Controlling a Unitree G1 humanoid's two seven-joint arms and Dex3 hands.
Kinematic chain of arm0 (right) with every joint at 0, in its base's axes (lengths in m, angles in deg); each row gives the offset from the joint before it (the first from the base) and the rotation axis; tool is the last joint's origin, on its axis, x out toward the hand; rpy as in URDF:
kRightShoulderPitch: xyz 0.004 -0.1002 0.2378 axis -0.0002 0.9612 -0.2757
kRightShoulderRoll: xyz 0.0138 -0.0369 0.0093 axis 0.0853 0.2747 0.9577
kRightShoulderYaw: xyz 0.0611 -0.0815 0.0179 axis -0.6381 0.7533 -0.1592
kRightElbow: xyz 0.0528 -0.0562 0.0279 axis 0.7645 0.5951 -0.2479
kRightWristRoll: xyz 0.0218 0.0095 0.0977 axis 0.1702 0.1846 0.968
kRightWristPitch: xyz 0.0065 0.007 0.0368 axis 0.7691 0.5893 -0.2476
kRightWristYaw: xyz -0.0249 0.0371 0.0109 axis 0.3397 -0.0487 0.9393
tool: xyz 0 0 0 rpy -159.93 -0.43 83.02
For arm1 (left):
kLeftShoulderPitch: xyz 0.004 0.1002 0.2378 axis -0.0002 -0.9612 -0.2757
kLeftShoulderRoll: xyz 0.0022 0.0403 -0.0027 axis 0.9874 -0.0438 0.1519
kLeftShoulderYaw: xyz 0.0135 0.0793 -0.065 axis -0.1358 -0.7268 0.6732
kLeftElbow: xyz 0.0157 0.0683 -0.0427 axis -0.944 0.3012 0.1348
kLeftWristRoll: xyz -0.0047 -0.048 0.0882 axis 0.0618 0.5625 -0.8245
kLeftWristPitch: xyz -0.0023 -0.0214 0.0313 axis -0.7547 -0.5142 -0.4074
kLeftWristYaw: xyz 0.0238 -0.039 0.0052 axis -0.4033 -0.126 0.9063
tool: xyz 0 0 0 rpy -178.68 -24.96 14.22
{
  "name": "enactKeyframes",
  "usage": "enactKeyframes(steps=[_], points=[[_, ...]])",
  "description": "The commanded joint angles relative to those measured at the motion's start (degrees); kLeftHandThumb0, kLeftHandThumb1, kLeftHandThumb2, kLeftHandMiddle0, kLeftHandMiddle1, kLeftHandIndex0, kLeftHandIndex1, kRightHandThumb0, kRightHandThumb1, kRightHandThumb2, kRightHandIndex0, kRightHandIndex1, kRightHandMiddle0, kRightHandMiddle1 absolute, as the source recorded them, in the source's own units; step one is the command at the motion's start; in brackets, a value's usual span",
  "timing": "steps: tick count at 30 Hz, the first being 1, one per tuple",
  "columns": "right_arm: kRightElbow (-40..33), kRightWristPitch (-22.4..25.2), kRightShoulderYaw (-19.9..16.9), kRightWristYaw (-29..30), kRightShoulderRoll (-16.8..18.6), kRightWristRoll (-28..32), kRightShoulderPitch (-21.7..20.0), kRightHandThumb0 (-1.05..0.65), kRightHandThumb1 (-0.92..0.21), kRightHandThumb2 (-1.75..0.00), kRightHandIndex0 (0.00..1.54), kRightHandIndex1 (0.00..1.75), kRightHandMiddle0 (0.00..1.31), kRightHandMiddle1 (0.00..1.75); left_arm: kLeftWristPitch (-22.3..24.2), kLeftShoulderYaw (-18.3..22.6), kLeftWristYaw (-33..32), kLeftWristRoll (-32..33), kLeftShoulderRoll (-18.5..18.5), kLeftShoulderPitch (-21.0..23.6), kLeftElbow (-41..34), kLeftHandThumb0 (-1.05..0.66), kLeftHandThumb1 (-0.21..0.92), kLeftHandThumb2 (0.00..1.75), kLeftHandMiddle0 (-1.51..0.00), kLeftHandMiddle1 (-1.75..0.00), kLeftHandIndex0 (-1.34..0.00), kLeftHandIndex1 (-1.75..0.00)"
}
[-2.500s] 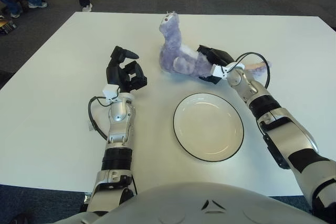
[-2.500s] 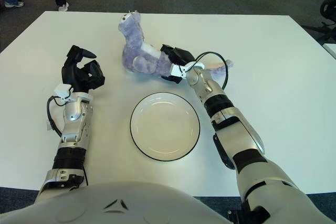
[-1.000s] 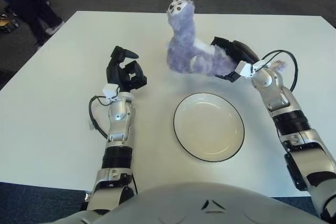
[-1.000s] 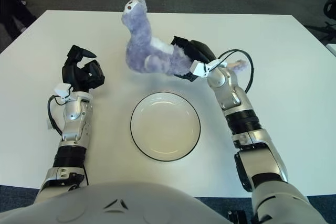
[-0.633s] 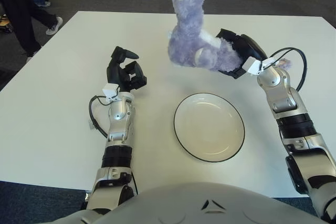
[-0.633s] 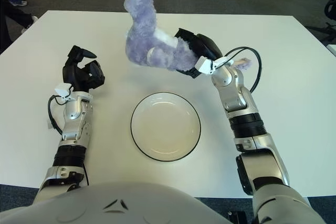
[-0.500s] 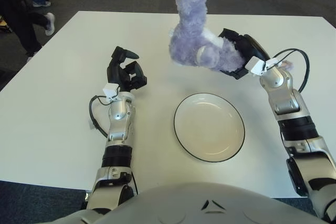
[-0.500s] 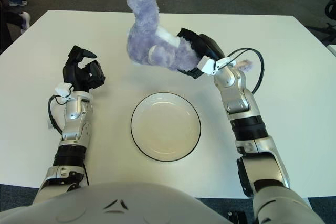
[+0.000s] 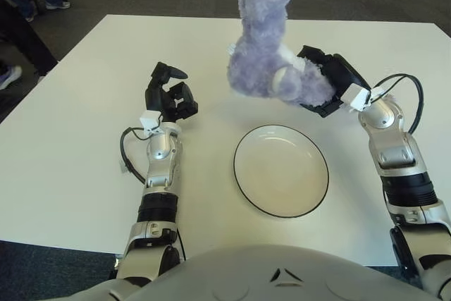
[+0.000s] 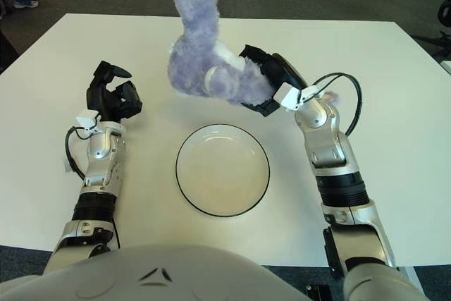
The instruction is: Put the doll into the plate.
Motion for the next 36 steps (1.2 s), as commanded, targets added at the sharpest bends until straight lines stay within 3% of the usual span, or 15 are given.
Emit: enactKeyframes(steps=[1, 9, 17, 26, 36], points=[[0.07, -2.51, -1.46, -1.21, -2.27, 1.28, 2.3, 0.52, -0.18, -1.48, 0.72, 1.75, 0.91, 1.75, 0.0, 0.4, -0.07, -0.09, 0.05, -3.03, 3.64, -0.46, 0.36, 1.26, -1.3, -1.75, -0.57, -1.75], [1.12, -9.08, -1.56, -1.73, -5.72, -0.21, 5.08, 0.52, -0.19, -1.47, 0.71, 1.75, 0.91, 1.75, 0.08, 0.93, 0.31, 0.36, 0.36, -2.2, 4.64, -0.46, 0.37, 1.25, -1.3, -1.75, -0.57, -1.75], [-3.18, -11.5, -2.82, -2.35, -7.09, 0.69, 9.01, 0.52, -0.18, -1.47, 0.71, 1.75, 0.92, 1.75, -0.28, 0.96, 0.51, 0.25, 0.57, -1.65, 5.27, -0.46, 0.37, 1.25, -1.3, -1.75, -0.57, -1.75], [-5.35, -13.17, -3.48, -4.52, -8.8, 1.2, 10.81, 0.54, -0.15, -1.52, 0.74, 1.75, 0.94, 1.75, -0.38, 0.91, 0.54, 0.21, 0.62, -1.5, 5.25, -0.46, 0.37, 1.25, -1.3, -1.75, -0.57, -1.75], [-5.75, -14.38, -3.63, -7.02, -9.96, 2.67, 11.95, 0.52, -0.18, -1.48, 0.72, 1.75, 0.87, 1.75, -0.34, 1.11, 0.22, 0.03, 0.69, -1.08, 5.62, -0.47, 0.36, 1.26, -1.3, -1.75, -0.58, -1.75]])
